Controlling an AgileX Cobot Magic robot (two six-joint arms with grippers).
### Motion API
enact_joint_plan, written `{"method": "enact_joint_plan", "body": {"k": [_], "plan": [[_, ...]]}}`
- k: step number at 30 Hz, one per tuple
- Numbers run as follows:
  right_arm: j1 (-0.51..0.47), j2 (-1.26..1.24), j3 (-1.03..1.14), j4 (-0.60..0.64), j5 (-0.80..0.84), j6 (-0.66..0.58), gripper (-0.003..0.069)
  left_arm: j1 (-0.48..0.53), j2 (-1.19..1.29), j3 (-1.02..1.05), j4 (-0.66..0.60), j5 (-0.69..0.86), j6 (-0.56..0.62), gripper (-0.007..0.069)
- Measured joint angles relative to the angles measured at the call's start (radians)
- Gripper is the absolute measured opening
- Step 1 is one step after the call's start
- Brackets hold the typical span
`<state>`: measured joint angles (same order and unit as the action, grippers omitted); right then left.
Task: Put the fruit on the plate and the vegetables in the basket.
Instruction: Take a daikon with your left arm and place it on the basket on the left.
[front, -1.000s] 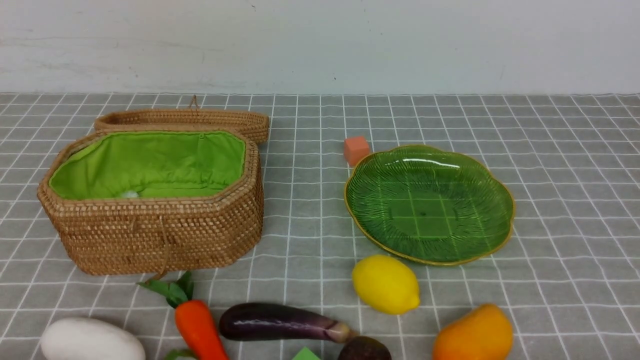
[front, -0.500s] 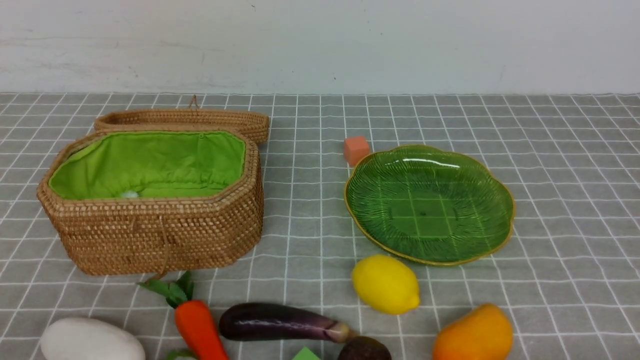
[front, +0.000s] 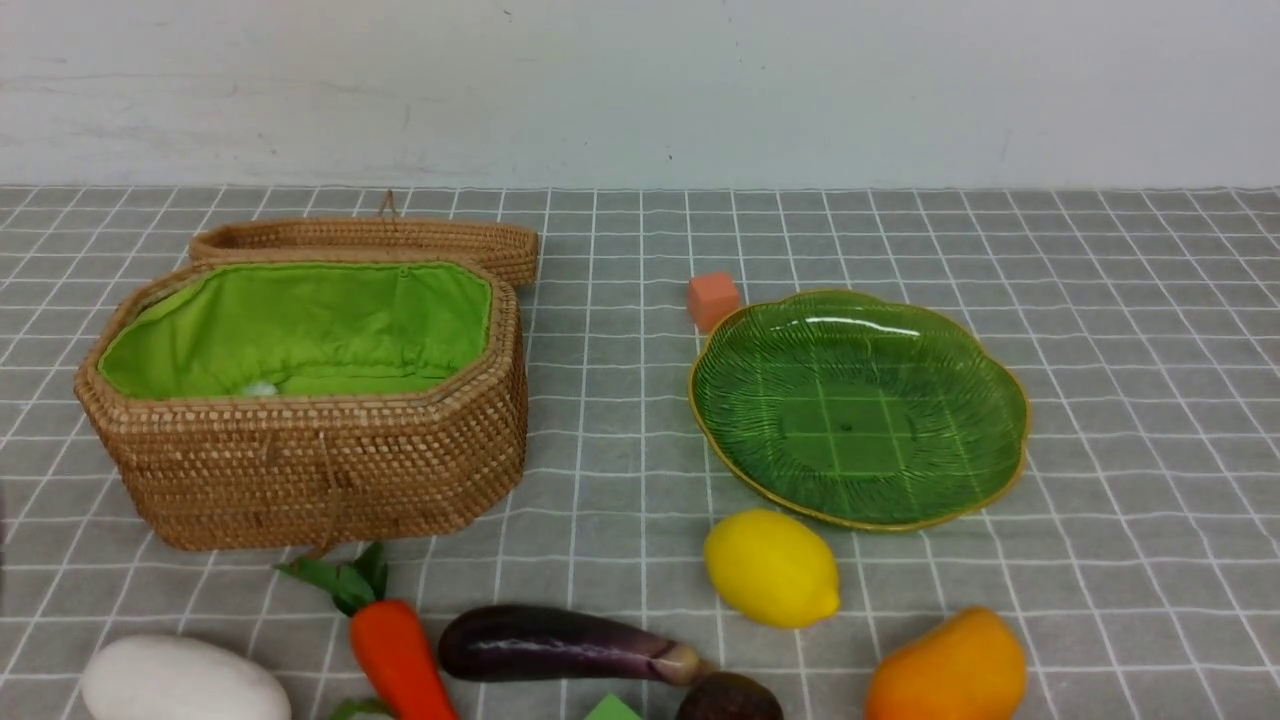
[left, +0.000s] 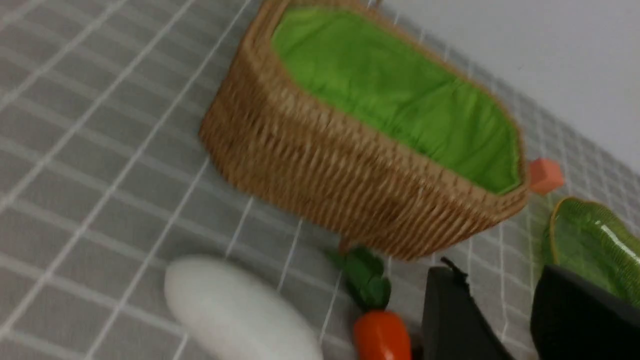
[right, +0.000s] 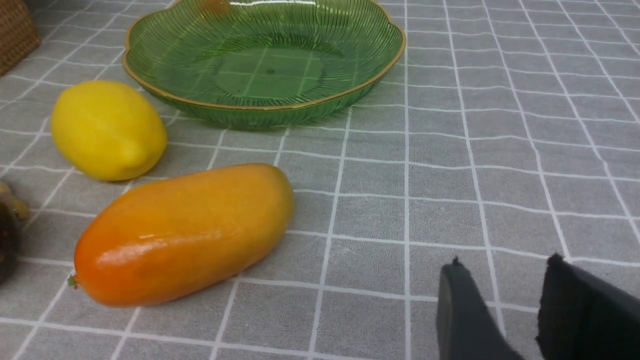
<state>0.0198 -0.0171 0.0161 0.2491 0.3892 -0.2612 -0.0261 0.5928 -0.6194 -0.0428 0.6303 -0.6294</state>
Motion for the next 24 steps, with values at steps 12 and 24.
{"method": "enact_joint_plan", "body": {"k": [12, 24], "plan": [[0.000, 0.000, 0.000, 0.000, 0.000, 0.000, 0.0241, 0.000, 0.501, -0.024, 0.074, 0.088, -0.384, 0.0479], [0.000, 0.000, 0.000, 0.000, 0.000, 0.000, 0.0241, 0.000, 0.882, -0.058, 0.109, -0.117, -0.440, 0.0636]]}}
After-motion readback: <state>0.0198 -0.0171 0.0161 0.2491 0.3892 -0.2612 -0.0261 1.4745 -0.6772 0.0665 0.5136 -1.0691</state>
